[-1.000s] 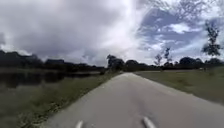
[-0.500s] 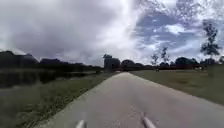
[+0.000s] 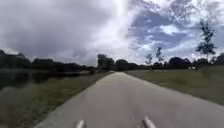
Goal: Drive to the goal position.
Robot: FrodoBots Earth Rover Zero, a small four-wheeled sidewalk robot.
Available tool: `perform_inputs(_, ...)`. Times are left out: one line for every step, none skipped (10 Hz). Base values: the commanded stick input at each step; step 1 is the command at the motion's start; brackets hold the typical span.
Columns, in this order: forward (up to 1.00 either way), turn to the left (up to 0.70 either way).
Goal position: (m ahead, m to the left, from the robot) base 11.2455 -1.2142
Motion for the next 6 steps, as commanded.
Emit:
perform_inputs(0.7,-0.34)
perform_inputs(0.7,-0.35)
perform_inputs(0.7,-0.29)
perform_inputs(0.7,-0.07)
perform_inputs(0.7,0.0)
perform_inputs(0.7,0.0)
